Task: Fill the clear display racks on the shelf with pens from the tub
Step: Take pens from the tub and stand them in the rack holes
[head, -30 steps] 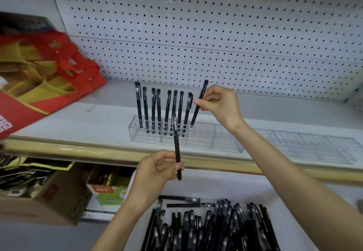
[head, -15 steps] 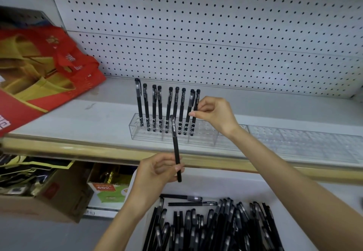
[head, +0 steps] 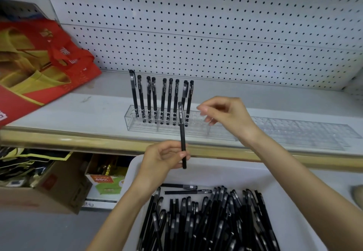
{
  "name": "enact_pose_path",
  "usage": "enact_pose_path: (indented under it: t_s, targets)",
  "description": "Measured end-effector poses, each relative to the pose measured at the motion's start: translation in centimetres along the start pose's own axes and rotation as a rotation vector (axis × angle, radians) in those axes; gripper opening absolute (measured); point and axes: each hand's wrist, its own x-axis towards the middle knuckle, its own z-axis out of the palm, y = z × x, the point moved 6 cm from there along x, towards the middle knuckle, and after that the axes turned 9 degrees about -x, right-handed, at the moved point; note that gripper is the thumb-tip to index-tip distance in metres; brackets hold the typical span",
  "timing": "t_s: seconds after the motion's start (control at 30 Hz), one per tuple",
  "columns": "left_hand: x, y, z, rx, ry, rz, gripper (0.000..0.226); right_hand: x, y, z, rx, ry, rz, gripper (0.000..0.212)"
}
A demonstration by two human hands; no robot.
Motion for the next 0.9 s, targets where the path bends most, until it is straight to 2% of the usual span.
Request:
enact_pose_path:
  t_s: [0.1, 0.3, 0.4, 0.43, 0.47, 0.53, 0.6, 0.73, 0.9]
  targets:
    - [0.0, 0.3, 1.5, 0.021, -0.033, 0.036, 0.015, -2.0, -0.7, 1.3, 0.037, -0.122, 0.019, 0.005]
    - [-0.3, 0.9, 3.5, 0.061, -0.086, 0.070, 0.014, -3.3, -0.4, 1.2, 0.066, -0.138, 0.040, 0.011]
    - [0.0, 0.9, 3.5, 0.101, -0.067, 0.090, 0.011, -3.2, -0.6, 0.3, 0.047, -0.138, 0.037, 0.005]
    - [0.0, 1.2, 3.3, 0.171, -0.049, 0.143, 0.009, -2.9, -0.8, -0.3, 0.041, -0.109, 0.026, 0.006]
    - [0.1, 1.7, 3.0, 0.339, -0.026, 0.257, 0.014, -2.4, -1.3, -1.2, 0.038, -0.062, 0.008, 0.006]
    - [0.1, 3.2, 2.8, 0.869, 0.017, 0.554, 0.034, -0.9, -2.3, -3.2, 0.037, 0.064, -0.037, 0.007]
    - [0.4, 3.7, 3.0, 1.258, 0.030, 0.720, 0.046, 0.8, -3.1, -4.7, 0.008, 0.163, -0.070, 0.010]
    - [2.1, 2.4, 3.2, 1.576, -0.024, 0.658, 0.060, 3.7, -2.3, -4.1, -0.099, 0.194, -0.061, 0.013]
    - [3.1, 1.3, 2.9, 1.640, -0.027, 0.596, 0.065, 5.3, -0.3, -1.9, -0.153, 0.174, -0.078, 0.015]
